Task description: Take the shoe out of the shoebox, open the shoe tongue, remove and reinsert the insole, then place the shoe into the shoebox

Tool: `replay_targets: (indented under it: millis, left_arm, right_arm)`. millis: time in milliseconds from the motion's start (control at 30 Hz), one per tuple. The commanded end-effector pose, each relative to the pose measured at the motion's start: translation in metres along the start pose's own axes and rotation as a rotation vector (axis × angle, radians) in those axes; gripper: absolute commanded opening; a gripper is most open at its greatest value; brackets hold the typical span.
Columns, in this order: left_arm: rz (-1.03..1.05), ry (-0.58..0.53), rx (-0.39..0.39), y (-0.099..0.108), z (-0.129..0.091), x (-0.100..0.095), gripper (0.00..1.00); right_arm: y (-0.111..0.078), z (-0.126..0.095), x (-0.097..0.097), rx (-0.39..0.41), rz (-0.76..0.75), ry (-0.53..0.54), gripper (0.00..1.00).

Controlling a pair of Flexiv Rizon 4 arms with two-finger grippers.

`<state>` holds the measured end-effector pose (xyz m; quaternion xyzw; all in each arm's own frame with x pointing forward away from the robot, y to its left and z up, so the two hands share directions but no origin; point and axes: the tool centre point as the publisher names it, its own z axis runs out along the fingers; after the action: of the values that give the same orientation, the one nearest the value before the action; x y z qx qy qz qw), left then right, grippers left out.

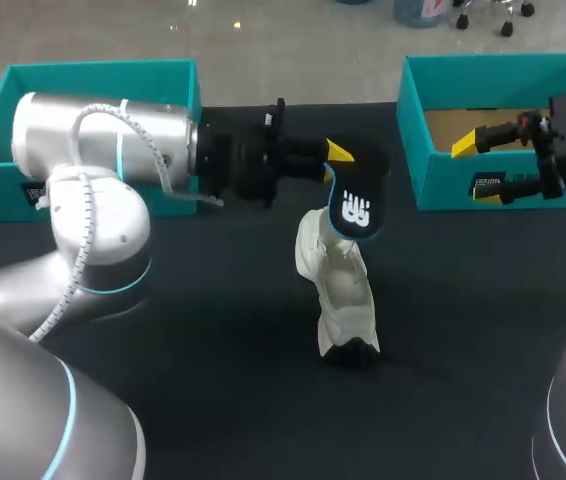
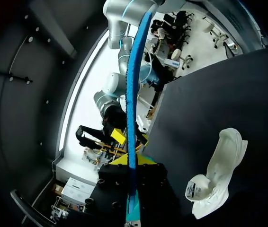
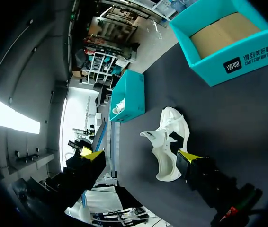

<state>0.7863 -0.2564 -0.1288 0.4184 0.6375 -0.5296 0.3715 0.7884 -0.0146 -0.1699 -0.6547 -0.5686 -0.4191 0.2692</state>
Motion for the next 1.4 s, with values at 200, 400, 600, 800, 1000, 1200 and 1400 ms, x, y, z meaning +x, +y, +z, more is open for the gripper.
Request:
replay_targets:
  millis: [200,400,600,800,1000,1200,1400]
  left_arm:
    - [-0.064,-0.001,-0.015,-0.012,-0.018,0.004,0.00]
    - [-0.088,-0.016,-0.006,-0.013,-0.019,0.007,0.00]
    - [-0.112,-0.033,-0.014,-0.009,-0.019,0.008,0.00]
    - [-0.123,-0.031,-0.010,-0.007,-0.017,0.008,0.00]
    - [-0.137,-0.038,-0.009,-0.005,-0.018,0.007,0.00]
    - [-0.189,-0.048,0.016,-0.007,-0.018,0.009,0.00]
    - [-0.344,-0.091,0.105,-0.018,-0.019,0.016,0.00]
  right_arm:
    - [-0.008,-0.007,-0.009,-0.006,0.019,-0.017,1.00]
    - [-0.028,-0.024,-0.025,0.004,0.058,-0.078,1.00]
    - [-0.041,-0.038,-0.030,0.015,0.044,-0.084,1.00]
    - [-0.058,-0.043,-0.027,0.093,0.030,-0.101,1.00]
    - [-0.068,-0.050,-0.030,0.088,0.047,-0.112,1.00]
    - [-0.070,-0.049,-0.032,0.082,0.060,-0.109,1.00]
    - [-0.070,-0.049,-0.032,0.082,0.060,-0.109,1.00]
